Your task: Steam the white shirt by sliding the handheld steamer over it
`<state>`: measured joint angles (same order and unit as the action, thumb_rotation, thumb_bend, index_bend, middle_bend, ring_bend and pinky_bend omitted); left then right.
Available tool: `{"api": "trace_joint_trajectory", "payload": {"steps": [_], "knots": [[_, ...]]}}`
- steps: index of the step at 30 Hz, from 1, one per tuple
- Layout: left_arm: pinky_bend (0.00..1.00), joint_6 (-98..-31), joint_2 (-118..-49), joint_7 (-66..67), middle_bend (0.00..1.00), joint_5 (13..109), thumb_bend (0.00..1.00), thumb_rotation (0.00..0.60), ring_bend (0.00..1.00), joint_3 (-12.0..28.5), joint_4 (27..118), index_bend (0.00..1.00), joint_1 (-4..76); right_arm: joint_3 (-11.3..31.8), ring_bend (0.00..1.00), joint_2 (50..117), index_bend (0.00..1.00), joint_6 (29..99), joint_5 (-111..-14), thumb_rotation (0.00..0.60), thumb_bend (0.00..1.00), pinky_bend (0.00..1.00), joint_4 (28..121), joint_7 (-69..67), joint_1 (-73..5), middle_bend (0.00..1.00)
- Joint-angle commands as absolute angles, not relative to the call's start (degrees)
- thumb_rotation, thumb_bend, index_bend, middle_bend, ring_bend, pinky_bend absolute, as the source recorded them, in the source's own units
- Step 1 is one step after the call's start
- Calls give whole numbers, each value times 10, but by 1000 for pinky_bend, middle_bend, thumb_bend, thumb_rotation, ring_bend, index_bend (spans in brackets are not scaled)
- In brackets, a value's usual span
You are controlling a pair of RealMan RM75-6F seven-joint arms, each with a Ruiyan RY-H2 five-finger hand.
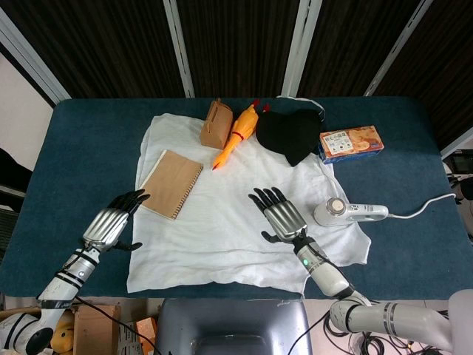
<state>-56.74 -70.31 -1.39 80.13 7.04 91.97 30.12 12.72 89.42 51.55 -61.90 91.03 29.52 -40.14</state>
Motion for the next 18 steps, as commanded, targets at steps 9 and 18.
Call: {"api": "trace_joint_trajectory", "payload": {"steps": [9,18], "knots": [[112,-635,-649,16,0,831,1,600,0,41,951,77,261,114,0,835,0,569,-597,600,236,0,953,319,-386,0],[112,-836,-616,1,0,952,1,600,0,-42,894,62,128,80,0,662,0,602,-650,600,236,0,989,192,-301,0]]}}
